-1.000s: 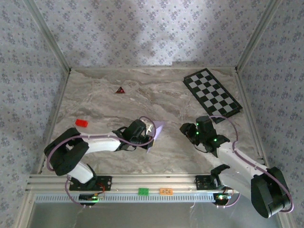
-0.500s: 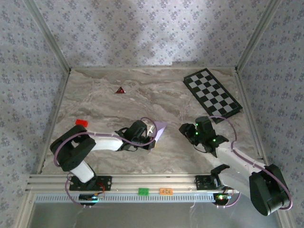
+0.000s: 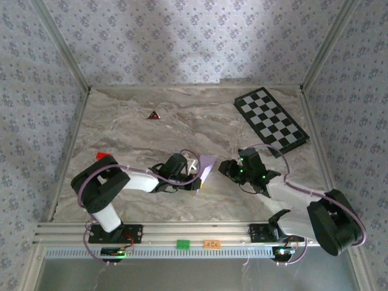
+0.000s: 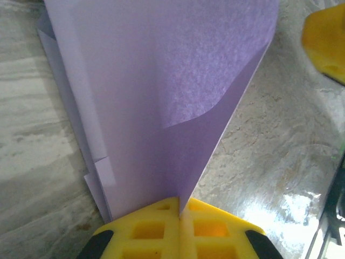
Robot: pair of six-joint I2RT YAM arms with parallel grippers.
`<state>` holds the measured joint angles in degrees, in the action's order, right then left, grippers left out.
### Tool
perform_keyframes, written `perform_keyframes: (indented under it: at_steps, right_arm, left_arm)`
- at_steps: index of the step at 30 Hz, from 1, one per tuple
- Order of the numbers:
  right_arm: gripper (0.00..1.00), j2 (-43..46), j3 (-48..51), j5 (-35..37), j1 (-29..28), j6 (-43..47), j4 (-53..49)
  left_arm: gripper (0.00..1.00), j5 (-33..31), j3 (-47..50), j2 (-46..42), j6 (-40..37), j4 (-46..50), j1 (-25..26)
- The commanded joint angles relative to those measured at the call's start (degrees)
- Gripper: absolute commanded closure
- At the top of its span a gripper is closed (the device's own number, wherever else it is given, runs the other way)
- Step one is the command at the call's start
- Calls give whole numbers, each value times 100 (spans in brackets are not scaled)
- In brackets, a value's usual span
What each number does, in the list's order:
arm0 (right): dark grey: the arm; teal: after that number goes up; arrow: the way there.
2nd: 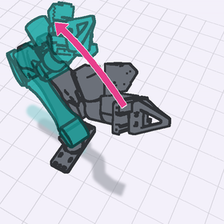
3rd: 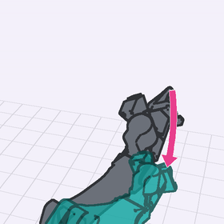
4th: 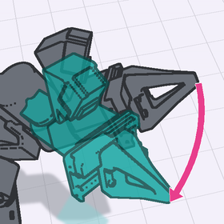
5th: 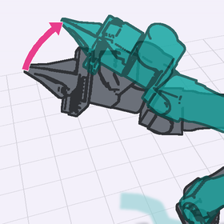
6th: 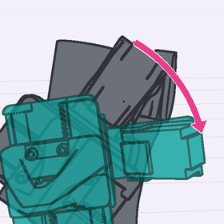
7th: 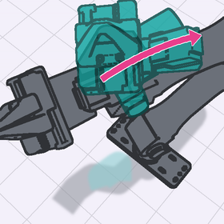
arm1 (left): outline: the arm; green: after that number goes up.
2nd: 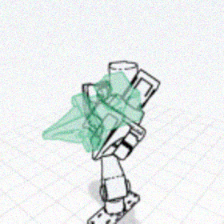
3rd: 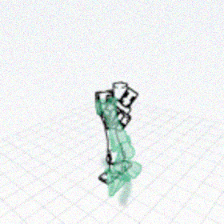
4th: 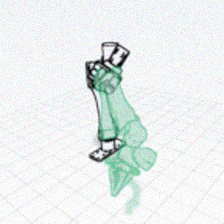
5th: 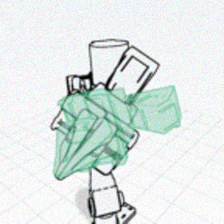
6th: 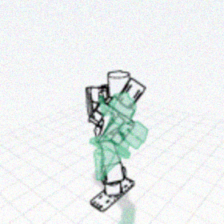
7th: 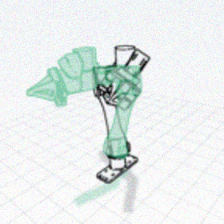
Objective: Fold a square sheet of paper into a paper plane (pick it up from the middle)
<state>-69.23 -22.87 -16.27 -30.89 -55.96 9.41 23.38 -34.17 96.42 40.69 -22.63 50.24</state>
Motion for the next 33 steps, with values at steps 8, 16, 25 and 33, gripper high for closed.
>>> perform_keyframes:
  at_steps: [8,16,25,33]
  right_arm:
    - [81,-1093,-477,-765,-284,415,905]
    - [83,-1691,-657,-870,-338,334,1256]
    - [83,-1954,-701,-997,-225,305,1344]
    - [82,-1568,-501,-1012,-97,336,1375]
  left_arm:
    - [100,492,-128,278,508,-225,-58]
    - [100,725,-109,429,865,-452,-169]
    - [100,817,40,483,1219,-788,-302]
    - [100,856,257,543,1515,-1255,-408]
